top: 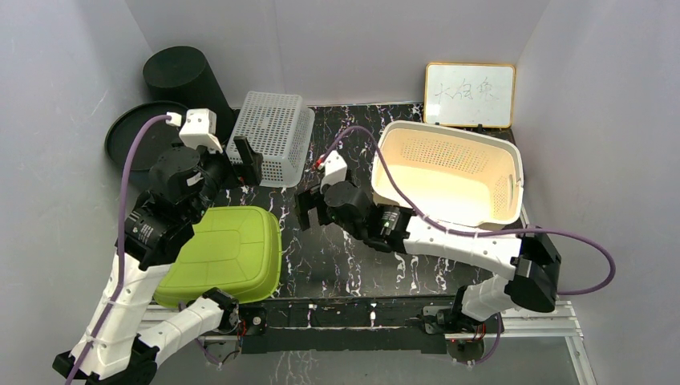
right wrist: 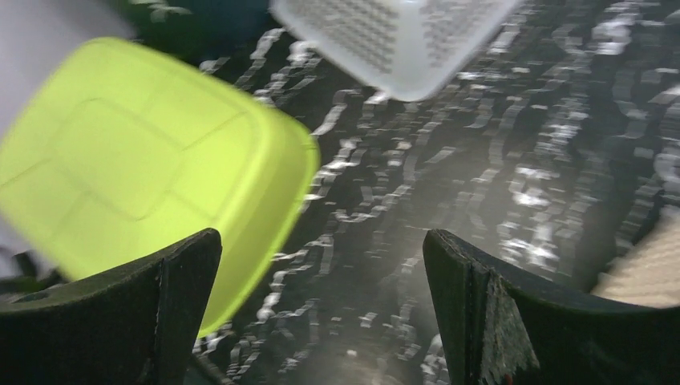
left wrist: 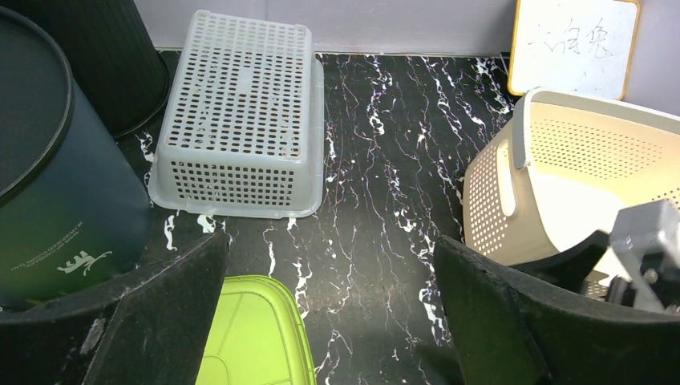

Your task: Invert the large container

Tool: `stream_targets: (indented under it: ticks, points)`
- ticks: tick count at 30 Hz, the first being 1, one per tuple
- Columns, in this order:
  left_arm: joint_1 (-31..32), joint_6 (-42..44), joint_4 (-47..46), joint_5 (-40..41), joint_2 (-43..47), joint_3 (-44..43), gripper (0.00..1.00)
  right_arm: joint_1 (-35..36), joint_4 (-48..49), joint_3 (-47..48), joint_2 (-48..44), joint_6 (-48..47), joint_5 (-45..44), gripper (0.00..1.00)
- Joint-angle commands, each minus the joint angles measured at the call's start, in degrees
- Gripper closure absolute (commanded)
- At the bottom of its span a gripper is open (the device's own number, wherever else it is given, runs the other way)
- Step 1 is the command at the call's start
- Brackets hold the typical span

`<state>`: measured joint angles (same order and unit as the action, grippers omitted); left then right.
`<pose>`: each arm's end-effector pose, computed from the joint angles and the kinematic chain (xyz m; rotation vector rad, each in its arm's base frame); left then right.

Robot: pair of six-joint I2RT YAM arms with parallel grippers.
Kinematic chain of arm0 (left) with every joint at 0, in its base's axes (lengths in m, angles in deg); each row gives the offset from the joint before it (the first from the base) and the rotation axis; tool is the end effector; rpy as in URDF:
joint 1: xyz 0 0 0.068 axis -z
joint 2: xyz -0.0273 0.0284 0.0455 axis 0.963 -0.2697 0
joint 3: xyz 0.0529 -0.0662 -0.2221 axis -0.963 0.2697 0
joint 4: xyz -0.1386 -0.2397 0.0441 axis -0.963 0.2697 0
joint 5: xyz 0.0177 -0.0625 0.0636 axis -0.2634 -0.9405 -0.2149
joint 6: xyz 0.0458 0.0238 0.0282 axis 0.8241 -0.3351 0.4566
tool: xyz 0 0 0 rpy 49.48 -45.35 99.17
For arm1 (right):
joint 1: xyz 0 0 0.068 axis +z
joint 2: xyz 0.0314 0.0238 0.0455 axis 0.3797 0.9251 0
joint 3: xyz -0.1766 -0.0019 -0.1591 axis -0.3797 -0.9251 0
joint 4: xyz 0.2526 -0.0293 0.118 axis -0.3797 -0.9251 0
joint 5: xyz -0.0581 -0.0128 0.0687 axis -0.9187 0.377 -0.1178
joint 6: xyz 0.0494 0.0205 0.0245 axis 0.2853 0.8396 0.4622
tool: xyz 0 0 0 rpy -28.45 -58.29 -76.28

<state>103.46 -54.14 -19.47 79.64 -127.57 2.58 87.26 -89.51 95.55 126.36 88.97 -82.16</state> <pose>0.1760 -0.0832 0.4482 -0.0165 1.7181 -0.3103 0.1671 0.3232 0.2691 -0.5019 1.9522 0.6579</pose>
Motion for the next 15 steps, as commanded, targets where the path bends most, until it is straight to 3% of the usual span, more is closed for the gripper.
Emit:
stream_targets:
  ticks: [1, 7, 15]
  points:
    - [0.25, 0.17, -1.23, -0.98, -0.37, -0.14, 0.02, -3.64, -16.01, 7.53, -1.66, -4.16, -16.3, 0.02]
    - [0.24, 0.18, -0.97, -1.48, 0.33, -0.39, 0.02, -11.91, -25.76, 10.75, -2.36, -5.52, -25.53, 0.06]
    - [0.2, 0.01, 0.2, -1.35, 1.21, -0.51, 0.02, -16.41, -24.89, 9.31, 1.54, -8.28, -20.03, 0.16]
